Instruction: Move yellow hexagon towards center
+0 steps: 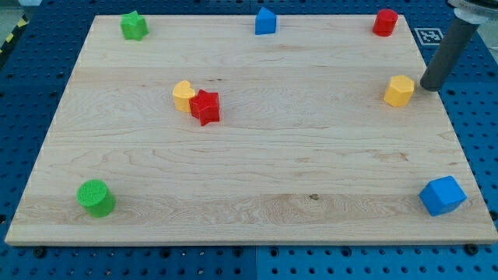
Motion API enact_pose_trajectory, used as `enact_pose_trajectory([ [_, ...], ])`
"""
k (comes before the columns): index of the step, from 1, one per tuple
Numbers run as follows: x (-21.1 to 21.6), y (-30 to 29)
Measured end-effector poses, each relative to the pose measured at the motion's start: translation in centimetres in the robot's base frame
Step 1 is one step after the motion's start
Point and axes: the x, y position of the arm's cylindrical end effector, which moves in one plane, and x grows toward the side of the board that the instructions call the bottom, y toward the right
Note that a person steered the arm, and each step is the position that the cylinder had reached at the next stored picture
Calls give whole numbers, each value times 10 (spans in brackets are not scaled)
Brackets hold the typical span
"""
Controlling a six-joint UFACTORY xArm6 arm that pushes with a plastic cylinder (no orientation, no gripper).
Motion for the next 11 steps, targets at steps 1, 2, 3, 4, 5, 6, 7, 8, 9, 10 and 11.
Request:
enact_pose_trajectory([
  [1,4,-21],
  [2,4,-51],
  [3,4,-84],
  [4,12,-118],
  [5,19,-151],
  [6,20,-161],
  [7,25,-118],
  [8,49,-107],
  [9,56,-126],
  [10,56,-163],
  [11,56,-204],
])
